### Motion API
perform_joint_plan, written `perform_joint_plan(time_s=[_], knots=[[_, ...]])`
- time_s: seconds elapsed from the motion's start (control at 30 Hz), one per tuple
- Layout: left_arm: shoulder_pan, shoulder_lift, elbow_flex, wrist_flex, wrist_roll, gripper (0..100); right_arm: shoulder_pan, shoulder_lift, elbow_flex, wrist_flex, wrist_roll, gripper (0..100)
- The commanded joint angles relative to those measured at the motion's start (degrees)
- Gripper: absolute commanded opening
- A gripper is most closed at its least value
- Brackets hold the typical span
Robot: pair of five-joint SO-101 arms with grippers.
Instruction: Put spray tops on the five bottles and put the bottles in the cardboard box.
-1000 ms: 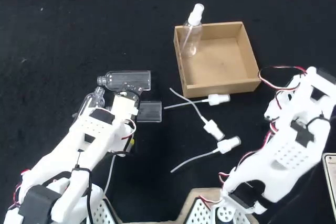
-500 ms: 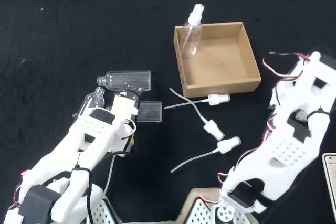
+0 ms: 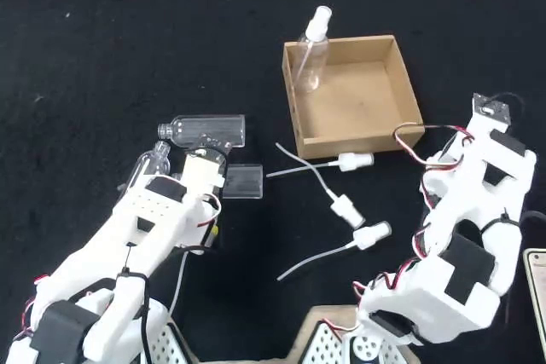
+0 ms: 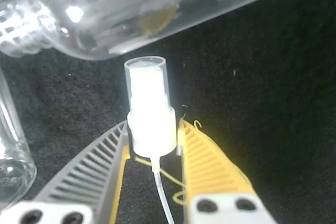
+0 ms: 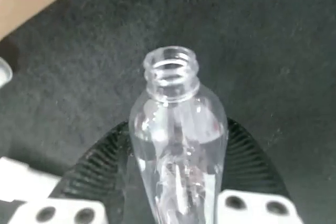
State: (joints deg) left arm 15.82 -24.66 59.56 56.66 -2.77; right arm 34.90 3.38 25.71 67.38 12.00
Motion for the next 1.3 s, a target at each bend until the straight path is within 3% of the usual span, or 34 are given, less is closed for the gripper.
perform_joint_plan(time_s=[0.0,0.1,0.43,0.9,1.27], knots=[[-0.7,-0.8,0.1,-0.3,0.0,8,-1.1,0.7,-8.0,9.8,-2.3,27.3],[-0.7,-0.8,0.2,-0.3,0.0,8,-1.1,5.2,-16.1,17.8,-2.5,31.9],[-0.7,-0.8,0.2,-0.3,0.0,8,-1.2,24.3,-40.6,33.2,-4.9,31.2],[-0.7,-0.8,0.2,-0.3,0.0,8,-4.3,31.0,-44.0,32.5,-4.8,30.9],[-0.7,-0.8,0.2,-0.3,0.0,8,-1.5,31.1,-41.4,28.6,-4.4,19.8]])
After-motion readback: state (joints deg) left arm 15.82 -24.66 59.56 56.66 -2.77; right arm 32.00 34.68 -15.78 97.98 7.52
